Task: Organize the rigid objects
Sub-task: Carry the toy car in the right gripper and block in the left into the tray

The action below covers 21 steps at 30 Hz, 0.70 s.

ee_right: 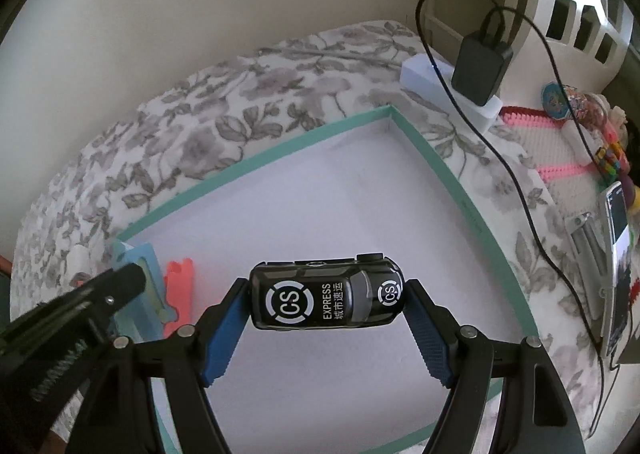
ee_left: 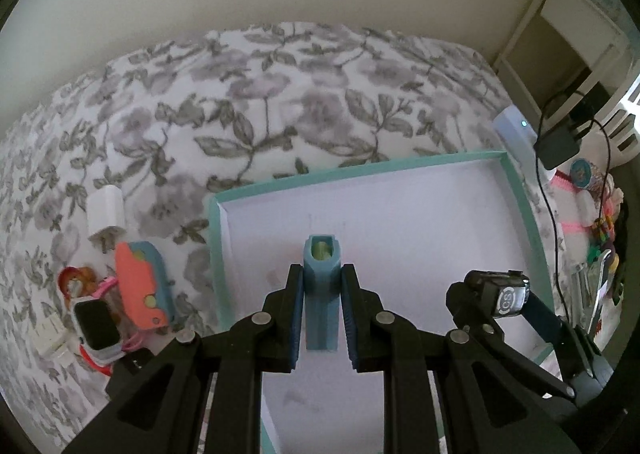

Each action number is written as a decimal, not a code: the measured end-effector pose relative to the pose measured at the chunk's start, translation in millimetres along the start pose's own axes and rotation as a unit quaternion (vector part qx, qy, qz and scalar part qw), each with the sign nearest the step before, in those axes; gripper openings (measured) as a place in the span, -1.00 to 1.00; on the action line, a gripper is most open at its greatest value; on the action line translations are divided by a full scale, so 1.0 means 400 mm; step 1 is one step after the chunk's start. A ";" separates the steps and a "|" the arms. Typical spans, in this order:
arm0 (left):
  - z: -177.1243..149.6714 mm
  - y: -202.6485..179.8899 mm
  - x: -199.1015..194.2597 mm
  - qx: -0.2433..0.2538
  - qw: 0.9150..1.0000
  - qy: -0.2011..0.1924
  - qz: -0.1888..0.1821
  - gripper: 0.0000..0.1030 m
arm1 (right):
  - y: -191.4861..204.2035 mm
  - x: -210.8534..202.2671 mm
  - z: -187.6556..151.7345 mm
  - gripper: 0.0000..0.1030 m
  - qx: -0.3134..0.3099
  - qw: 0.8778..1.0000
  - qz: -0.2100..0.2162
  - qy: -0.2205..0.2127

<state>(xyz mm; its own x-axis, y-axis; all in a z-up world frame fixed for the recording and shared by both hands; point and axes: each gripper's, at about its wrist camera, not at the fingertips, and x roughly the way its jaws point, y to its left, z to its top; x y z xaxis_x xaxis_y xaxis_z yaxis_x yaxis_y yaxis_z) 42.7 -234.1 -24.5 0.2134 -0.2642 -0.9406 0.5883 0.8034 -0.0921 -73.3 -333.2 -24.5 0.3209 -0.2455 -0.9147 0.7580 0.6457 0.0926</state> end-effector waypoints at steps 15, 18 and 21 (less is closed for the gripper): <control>0.026 -0.008 0.062 0.007 1.000 0.010 -0.003 -0.63 | -0.004 0.071 0.001 0.53 -0.016 0.999 -0.025 0.029; 0.030 -0.009 0.067 0.010 1.000 0.007 -0.002 -0.63 | -0.011 0.082 0.005 0.53 -0.016 0.999 -0.030 0.030; 0.036 -0.009 0.068 0.011 1.000 0.004 -0.005 -0.63 | -0.015 0.093 0.009 0.53 -0.017 0.999 -0.036 0.030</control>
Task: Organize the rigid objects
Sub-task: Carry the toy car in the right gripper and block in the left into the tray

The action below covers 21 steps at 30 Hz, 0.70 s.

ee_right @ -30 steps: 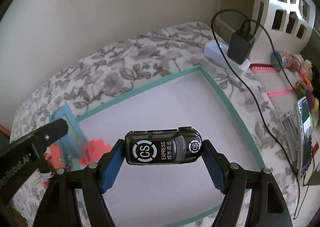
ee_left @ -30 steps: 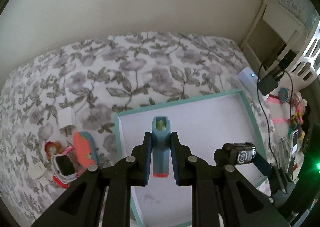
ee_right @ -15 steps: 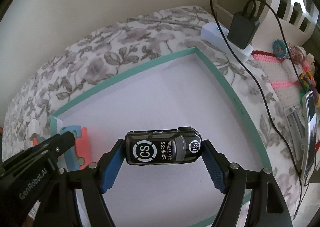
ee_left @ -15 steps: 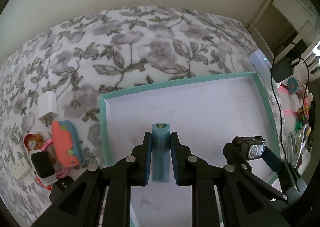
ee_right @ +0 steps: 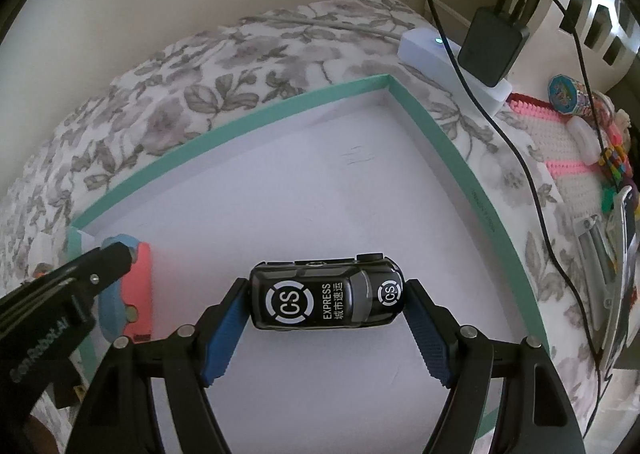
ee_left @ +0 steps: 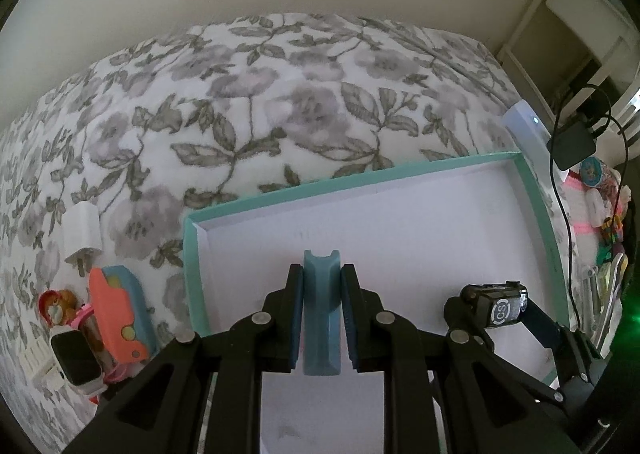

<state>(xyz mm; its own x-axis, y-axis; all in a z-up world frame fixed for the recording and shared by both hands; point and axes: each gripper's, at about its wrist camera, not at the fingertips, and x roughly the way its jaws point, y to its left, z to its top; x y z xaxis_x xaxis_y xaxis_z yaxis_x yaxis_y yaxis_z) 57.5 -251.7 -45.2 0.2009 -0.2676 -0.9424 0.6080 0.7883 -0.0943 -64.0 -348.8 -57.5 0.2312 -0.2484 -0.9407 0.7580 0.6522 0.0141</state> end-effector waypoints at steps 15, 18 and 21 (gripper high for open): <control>0.000 -0.004 0.025 0.000 1.000 0.014 0.008 -0.58 | 0.011 0.025 0.002 0.53 -0.014 1.000 -0.013 0.000; 0.001 0.001 0.020 -0.008 1.000 0.019 0.007 -0.58 | 0.010 0.025 0.004 0.54 -0.011 1.000 -0.014 0.001; 0.002 0.006 0.000 -0.014 1.000 0.013 0.003 -0.58 | 0.011 0.022 0.007 0.55 -0.009 1.000 -0.011 0.005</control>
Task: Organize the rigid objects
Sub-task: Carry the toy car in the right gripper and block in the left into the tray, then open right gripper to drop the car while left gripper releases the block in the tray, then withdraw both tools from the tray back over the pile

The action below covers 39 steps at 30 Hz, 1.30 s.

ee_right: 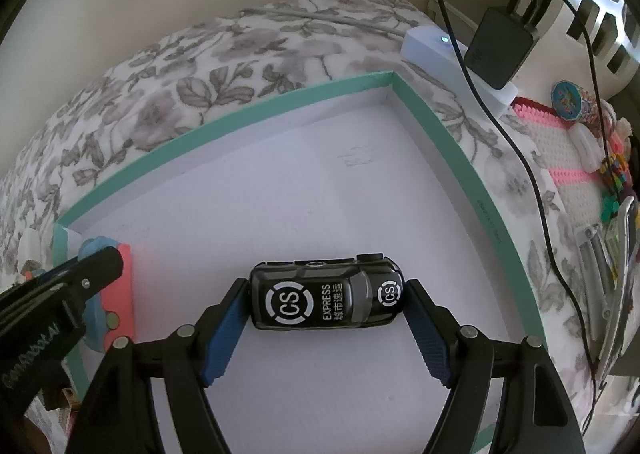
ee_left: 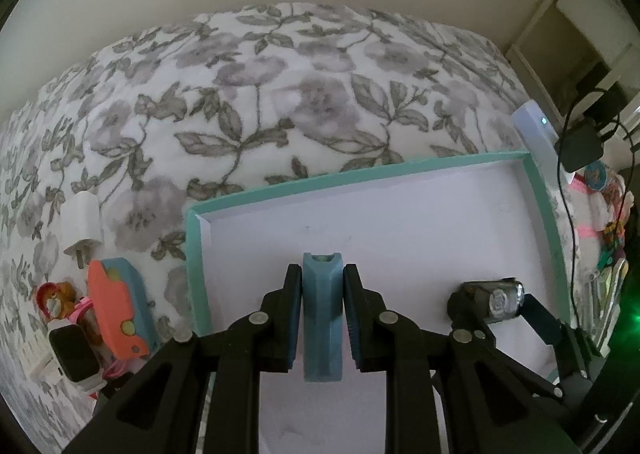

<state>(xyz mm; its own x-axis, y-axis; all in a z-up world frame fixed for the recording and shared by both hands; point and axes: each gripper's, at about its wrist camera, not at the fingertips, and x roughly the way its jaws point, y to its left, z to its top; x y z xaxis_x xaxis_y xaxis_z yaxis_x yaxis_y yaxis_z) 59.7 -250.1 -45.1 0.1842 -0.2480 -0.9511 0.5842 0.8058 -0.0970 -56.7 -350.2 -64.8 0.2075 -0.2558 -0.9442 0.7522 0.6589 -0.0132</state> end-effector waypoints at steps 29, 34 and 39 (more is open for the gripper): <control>-0.030 0.139 -0.129 -0.070 0.995 -0.057 0.036 0.46 | 0.018 -0.143 0.004 0.63 -0.017 0.998 0.002 -0.065; -0.042 0.176 -0.098 -0.090 0.994 -0.038 0.056 0.46 | 0.022 -0.133 -0.004 0.85 -0.021 0.998 -0.003 -0.062; -0.055 0.216 -0.078 -0.114 0.991 -0.027 0.067 0.46 | 0.020 -0.126 -0.003 0.99 -0.018 0.998 -0.012 -0.061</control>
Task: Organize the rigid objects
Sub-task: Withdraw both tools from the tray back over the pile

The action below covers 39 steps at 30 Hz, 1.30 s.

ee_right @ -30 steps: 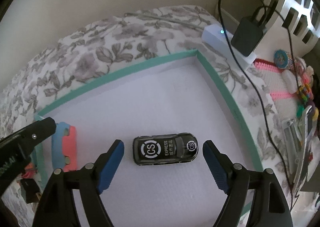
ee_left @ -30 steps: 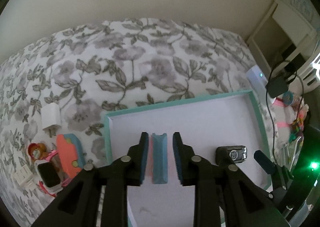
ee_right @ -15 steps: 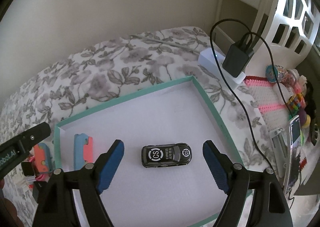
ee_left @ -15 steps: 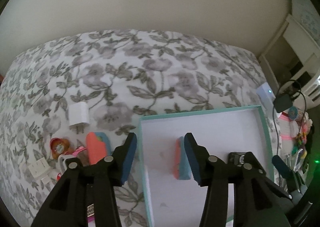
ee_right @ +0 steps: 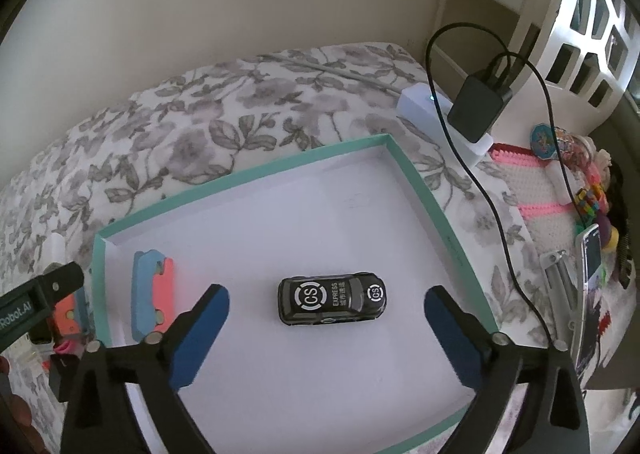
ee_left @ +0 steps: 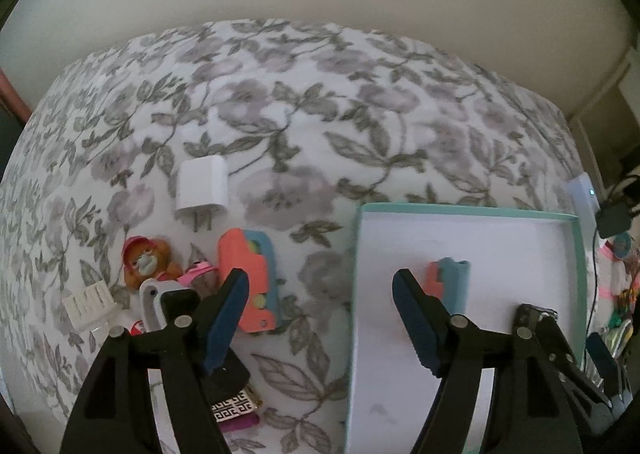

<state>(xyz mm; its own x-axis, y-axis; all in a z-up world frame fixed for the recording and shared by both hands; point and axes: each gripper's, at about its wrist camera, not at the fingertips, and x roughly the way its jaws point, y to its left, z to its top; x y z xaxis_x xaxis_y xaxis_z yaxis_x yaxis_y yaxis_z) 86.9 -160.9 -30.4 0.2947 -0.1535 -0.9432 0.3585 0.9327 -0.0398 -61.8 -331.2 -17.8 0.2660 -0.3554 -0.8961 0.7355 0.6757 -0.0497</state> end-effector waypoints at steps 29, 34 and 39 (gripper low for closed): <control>-0.022 0.137 -0.094 -0.043 0.996 -0.074 0.019 0.87 | 0.047 -0.021 -0.041 1.00 -0.025 0.999 0.039 0.001; -0.041 0.181 -0.147 -0.054 0.992 -0.108 0.024 0.87 | 0.066 -0.053 -0.051 1.00 -0.030 0.998 0.055 -0.017; -0.073 0.231 -0.180 -0.061 0.991 -0.117 0.037 0.87 | 0.100 -0.093 -0.062 1.00 -0.036 0.995 0.085 -0.034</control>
<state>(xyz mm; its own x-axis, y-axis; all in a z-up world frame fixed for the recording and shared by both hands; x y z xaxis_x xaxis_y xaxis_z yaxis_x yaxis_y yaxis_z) 73.0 -54.1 24.4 0.5184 -0.1423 -0.8432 0.2235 0.9743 -0.0271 -57.5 -274.8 2.6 0.4268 -0.2728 -0.8622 0.6303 0.7734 0.0673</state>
